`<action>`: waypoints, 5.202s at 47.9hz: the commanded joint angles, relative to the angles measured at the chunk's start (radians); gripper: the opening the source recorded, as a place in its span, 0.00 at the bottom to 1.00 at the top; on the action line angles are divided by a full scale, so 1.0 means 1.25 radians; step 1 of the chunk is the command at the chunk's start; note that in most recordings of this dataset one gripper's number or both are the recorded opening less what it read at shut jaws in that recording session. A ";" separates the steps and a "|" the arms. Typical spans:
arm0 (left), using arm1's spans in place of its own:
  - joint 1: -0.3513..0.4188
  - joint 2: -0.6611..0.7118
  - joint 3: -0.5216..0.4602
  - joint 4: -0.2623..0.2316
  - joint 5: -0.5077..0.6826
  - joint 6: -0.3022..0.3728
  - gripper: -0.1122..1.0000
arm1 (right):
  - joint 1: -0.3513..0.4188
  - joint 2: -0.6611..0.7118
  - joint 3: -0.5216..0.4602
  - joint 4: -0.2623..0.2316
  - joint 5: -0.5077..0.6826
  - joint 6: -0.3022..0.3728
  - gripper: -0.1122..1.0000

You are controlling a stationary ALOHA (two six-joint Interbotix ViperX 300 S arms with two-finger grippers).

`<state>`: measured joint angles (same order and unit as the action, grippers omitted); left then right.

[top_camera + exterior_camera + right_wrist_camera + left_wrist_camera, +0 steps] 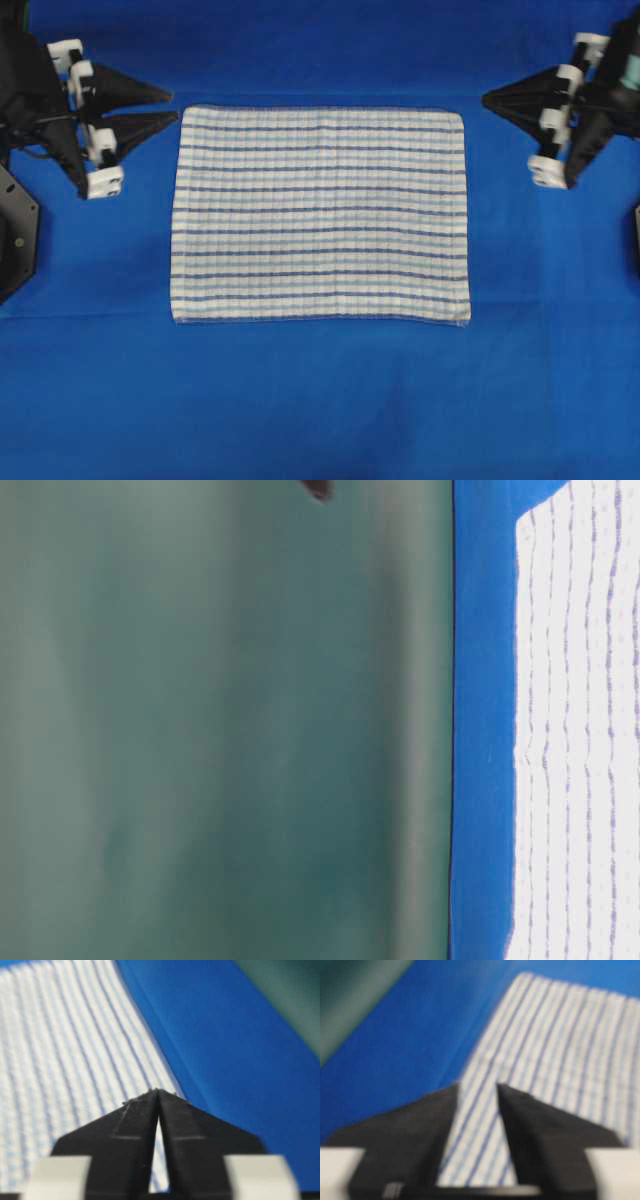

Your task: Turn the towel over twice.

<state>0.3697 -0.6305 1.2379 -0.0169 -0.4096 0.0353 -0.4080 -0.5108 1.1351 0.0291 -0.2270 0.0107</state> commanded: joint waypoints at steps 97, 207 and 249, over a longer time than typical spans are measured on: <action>0.233 0.270 -0.199 0.000 -0.005 0.150 0.12 | -0.228 0.279 -0.196 -0.020 0.053 -0.038 0.15; -0.322 -0.052 0.012 -0.001 0.142 -0.009 0.12 | 0.347 0.050 -0.173 -0.033 0.380 0.168 0.15; -0.362 0.166 -0.042 -0.001 0.141 -0.039 0.13 | 0.369 0.220 -0.174 -0.028 0.304 0.185 0.15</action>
<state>-0.0798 -0.4126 1.2042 -0.0169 -0.2286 -0.0077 0.0476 -0.2301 0.9357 -0.0092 0.1611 0.2424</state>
